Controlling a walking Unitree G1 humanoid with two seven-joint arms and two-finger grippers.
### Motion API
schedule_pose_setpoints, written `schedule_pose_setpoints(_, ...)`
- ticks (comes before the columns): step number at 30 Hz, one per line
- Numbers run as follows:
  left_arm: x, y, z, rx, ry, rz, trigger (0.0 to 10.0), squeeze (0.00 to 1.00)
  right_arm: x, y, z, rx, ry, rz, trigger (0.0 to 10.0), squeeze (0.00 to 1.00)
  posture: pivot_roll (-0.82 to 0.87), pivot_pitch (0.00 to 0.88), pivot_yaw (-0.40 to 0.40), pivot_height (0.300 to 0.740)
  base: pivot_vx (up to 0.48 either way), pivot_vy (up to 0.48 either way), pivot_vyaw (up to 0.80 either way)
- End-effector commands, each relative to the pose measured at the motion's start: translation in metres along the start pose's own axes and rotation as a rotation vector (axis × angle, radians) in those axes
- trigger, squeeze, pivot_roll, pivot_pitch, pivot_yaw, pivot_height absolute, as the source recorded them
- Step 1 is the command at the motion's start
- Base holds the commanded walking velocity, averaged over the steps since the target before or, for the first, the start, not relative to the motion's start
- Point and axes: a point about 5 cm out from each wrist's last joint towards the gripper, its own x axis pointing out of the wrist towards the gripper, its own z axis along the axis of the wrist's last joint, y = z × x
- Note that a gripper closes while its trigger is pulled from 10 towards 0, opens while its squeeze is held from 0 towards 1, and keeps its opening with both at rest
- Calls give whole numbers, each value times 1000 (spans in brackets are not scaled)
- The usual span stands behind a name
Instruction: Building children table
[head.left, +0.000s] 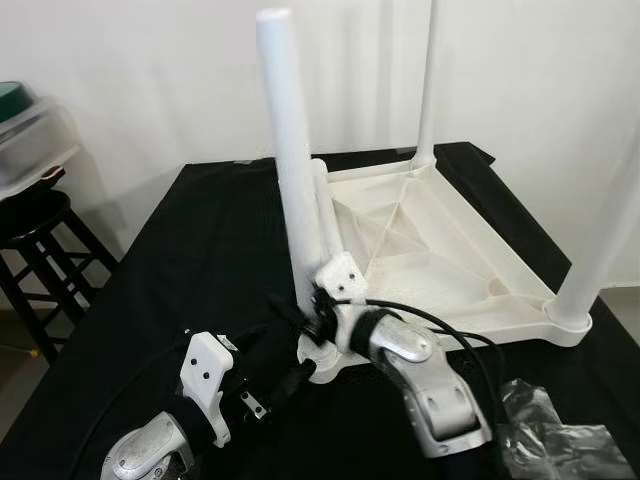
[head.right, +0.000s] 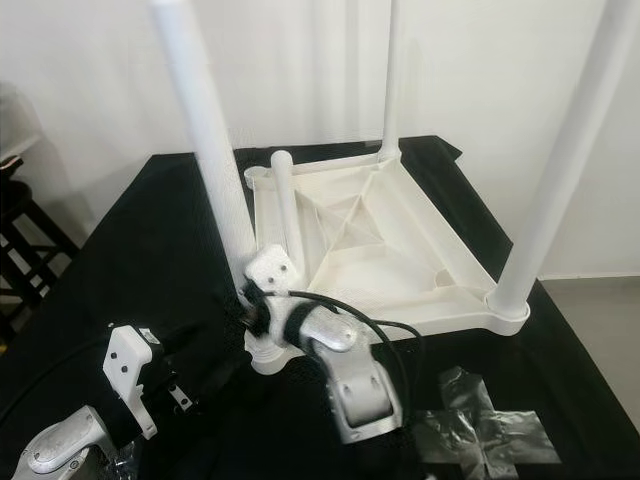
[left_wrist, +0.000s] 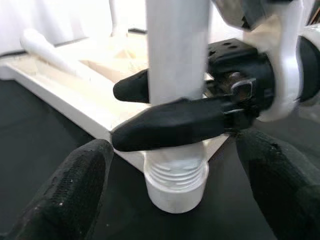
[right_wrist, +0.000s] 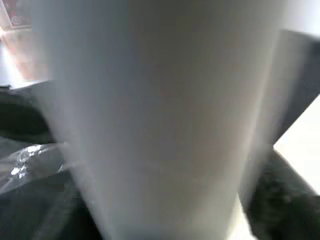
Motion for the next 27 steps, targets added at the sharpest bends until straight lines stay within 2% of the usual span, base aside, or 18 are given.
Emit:
schedule_pose_setpoints(1,0,3,-3,-7,17,6,10000,0,5,5,18,-33,-79,102,10000,1000,-36,54,80,740,0,0,0)
schedule_pose_setpoints(2,1,3,-3,-12,14,8,10000,0,0,-2,29,-105,-125,222,10000,486,-32,53,77,740,0,0,0)
schedule_pose_setpoints(4,1,3,-3,-12,14,8,10000,0,0,-2,29,-105,-125,222,10000,486,-32,53,77,740,0,0,0)
schedule_pose_setpoints(5,2,3,-4,-15,12,11,10000,0,-6,-15,36,-153,-127,312,10000,0,-29,40,71,740,0,0,0)
schedule_pose_setpoints(6,2,3,-5,-18,10,14,10000,0,-10,-28,40,-173,-112,381,10000,0,-23,31,65,740,0,0,0)
schedule_pose_setpoints(7,2,3,-5,-18,10,14,10000,0,-10,-28,40,-173,-112,381,10000,0,-23,31,65,740,0,0,0)
schedule_pose_setpoints(8,2,2,-6,-20,8,17,10000,0,-12,-38,44,-181,-101,426,10000,0,-22,26,64,740,0,0,0)
schedule_pose_setpoints(9,2,2,-6,-20,8,17,10000,0,-12,-38,44,-181,-101,426,10000,0,-22,26,64,740,0,0,0)
schedule_pose_setpoints(10,3,2,-6,-22,7,18,10000,0,-12,-46,49,-150,-103,465,10000,0,-20,25,66,740,0,0,0)
schedule_pose_setpoints(11,3,2,-6,-22,6,17,10000,0,-10,-52,53,-123,-101,503,2863,0,-20,24,66,740,0,0,0)
schedule_pose_setpoints(12,3,2,-6,-22,6,17,10000,0,-10,-52,53,-123,-101,503,2863,0,-20,24,66,740,0,0,0)
schedule_pose_setpoints(13,3,2,-7,-23,6,16,10000,0,-9,-55,55,-107,-92,534,0,0,-17,21,65,740,0,0,0)
schedule_pose_setpoints(14,3,2,-7,-23,6,16,10000,0,-9,-55,55,-107,-92,534,0,0,-17,21,65,740,0,0,0)
schedule_pose_setpoints(15,4,1,-7,-23,4,14,10000,0,-7,-62,57,-92,-65,557,0,0,-12,25,61,740,0,0,0)
schedule_pose_setpoints(21,4,0,-6,-24,1,15,10000,0,-8,-65,58,-76,-62,564,0,0,-14,27,62,740,0,0,0)
schedule_pose_setpoints(25,4,-2,-5,-29,-2,12,10000,0,-21,-68,47,-75,-56,544,0,0,-22,42,56,740,0,0,0)
schedule_pose_setpoints(27,2,-3,-5,-32,-4,11,10000,0,-30,-62,32,-76,-30,472,0,0,-24,57,47,740,0,0,0)
